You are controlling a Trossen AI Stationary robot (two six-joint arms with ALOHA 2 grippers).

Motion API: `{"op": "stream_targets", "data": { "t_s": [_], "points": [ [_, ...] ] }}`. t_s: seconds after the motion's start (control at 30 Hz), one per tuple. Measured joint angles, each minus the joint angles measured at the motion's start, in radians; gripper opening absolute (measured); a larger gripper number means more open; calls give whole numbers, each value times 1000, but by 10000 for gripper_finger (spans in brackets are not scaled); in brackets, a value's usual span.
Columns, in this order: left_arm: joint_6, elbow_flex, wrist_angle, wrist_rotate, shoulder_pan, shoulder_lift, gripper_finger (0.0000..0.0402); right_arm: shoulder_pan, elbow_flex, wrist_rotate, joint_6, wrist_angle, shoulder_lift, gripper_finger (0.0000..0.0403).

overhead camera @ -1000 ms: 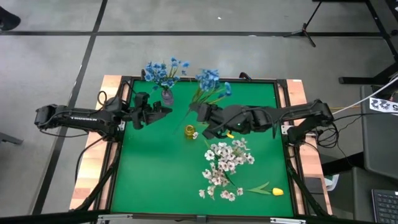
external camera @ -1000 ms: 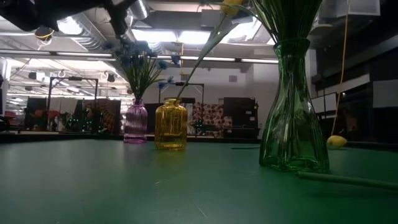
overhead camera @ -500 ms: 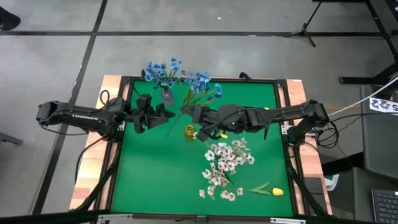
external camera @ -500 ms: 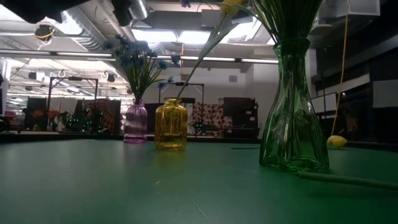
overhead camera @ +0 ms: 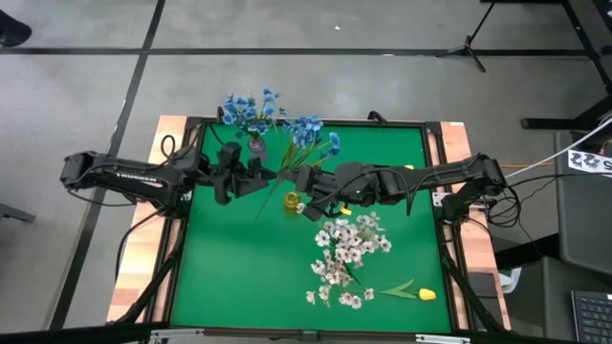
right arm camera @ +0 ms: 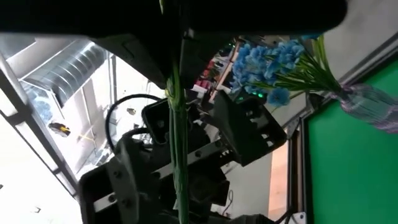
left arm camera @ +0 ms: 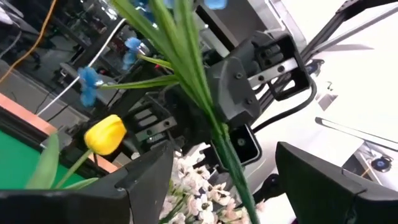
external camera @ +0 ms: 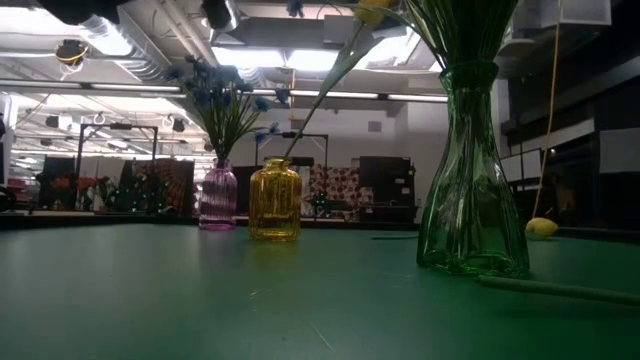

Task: Sort flowers into vase by color
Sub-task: Put the blue flowers into the purple vase

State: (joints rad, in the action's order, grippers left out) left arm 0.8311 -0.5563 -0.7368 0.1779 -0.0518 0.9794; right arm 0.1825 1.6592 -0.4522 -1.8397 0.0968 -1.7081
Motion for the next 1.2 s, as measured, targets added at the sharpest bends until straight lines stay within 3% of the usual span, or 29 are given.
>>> {"op": "stream_targets", "data": {
  "t_s": [0.73, 1.2],
  "points": [
    [-36, -52, 21, 3, 53, 86, 269, 0, 1, -36, 0, 35, -29, 21],
    [-74, -52, 30, -5, 51, 87, 90, 1, 1, -34, 3, 27, -29, 21]
  ]
}}
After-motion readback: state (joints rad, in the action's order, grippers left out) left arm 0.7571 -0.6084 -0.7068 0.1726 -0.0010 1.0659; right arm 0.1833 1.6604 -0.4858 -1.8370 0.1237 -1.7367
